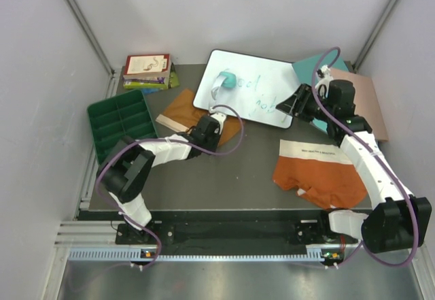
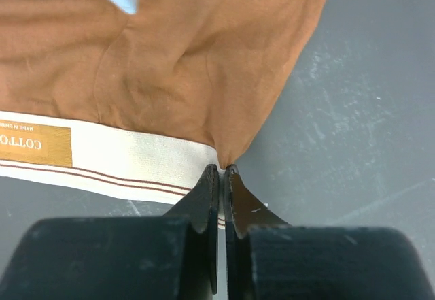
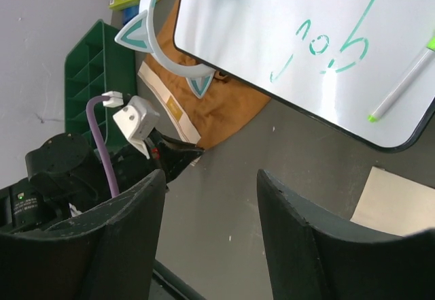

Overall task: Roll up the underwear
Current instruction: Move the underwear to the center of the board.

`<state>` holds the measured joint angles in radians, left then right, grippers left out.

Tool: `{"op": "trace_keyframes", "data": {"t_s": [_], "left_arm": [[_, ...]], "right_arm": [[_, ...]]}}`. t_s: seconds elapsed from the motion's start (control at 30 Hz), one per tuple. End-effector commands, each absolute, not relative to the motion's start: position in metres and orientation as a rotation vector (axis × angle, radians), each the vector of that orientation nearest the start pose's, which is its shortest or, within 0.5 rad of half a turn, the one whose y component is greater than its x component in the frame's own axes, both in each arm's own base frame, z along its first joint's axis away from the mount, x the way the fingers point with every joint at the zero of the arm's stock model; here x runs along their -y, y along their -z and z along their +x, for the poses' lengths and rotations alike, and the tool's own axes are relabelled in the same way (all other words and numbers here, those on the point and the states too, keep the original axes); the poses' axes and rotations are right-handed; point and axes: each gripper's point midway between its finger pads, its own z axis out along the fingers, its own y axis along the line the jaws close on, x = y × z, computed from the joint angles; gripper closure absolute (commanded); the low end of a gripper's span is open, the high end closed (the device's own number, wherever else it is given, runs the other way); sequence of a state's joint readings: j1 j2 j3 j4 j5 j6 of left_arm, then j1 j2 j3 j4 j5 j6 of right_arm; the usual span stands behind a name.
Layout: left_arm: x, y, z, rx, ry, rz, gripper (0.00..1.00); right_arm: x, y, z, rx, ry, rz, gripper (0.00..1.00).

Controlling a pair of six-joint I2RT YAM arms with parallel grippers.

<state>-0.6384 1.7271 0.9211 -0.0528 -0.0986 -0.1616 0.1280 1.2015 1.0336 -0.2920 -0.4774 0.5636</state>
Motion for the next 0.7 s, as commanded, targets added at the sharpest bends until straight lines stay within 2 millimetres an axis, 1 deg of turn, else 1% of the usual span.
{"op": "trace_keyframes", "data": {"t_s": [0.0, 0.07, 0.1, 0.13, 0.17, 0.2, 0.3, 0.37, 0.47, 0.5, 0.53, 0.57, 0.6, 0.63, 0.67], "left_arm": [[0.257, -0.007, 0.285, -2.452, 0.3, 0.703, 1.0], [0.265, -0.012, 0.27, -2.444, 0.322, 0.745, 1.0], [0.274, -0.013, 0.258, -2.435, 0.349, 0.783, 1.0], [0.277, -0.014, 0.251, -2.439, 0.369, 0.782, 1.0], [0.277, -0.014, 0.241, -2.443, 0.381, 0.793, 1.0], [0.283, -0.015, 0.228, -2.441, 0.403, 0.826, 1.0], [0.283, -0.015, 0.203, -2.449, 0.392, 0.858, 1.0], [0.281, -0.018, 0.191, -2.455, 0.406, 0.852, 1.0], [0.287, -0.024, 0.168, -2.439, 0.477, 0.884, 1.0], [0.292, -0.027, 0.16, -2.426, 0.508, 0.905, 1.0], [0.297, -0.031, 0.155, -2.427, 0.56, 0.879, 1.0], [0.3, -0.035, 0.147, -2.428, 0.623, 0.878, 1.0], [0.304, -0.039, 0.142, -2.439, 0.668, 0.845, 1.0], [0.31, -0.043, 0.14, -2.427, 0.709, 0.826, 1.0], [0.31, -0.044, 0.137, -2.427, 0.734, 0.81, 1.0]], "right_arm": [[-0.145, -0.264, 0.338, -2.04, -0.899, 0.076, 0.44], [-0.144, -0.262, 0.335, -2.043, -0.888, 0.074, 0.44], [-0.143, -0.259, 0.334, -2.05, -0.883, 0.076, 0.44], [-0.142, -0.258, 0.332, -2.047, -0.879, 0.075, 0.44], [-0.142, -0.254, 0.331, -2.054, -0.881, 0.077, 0.44], [-0.143, -0.252, 0.329, -2.058, -0.884, 0.077, 0.44], [-0.145, -0.241, 0.324, -2.08, -0.892, 0.073, 0.44], [-0.149, -0.235, 0.321, -2.093, -0.885, 0.059, 0.44], [-0.154, -0.214, 0.313, -2.136, -0.868, 0.054, 0.44], [-0.16, -0.209, 0.309, -2.15, -0.874, 0.038, 0.44], [-0.162, -0.203, 0.307, -2.164, -0.866, 0.042, 0.44], [-0.163, -0.192, 0.302, -2.192, -0.865, 0.045, 0.44], [-0.168, -0.184, 0.296, -2.219, -0.864, 0.033, 0.44], [-0.167, -0.176, 0.294, -2.24, -0.84, 0.046, 0.44], [-0.169, -0.162, 0.286, -2.281, -0.833, 0.049, 0.44]]}}
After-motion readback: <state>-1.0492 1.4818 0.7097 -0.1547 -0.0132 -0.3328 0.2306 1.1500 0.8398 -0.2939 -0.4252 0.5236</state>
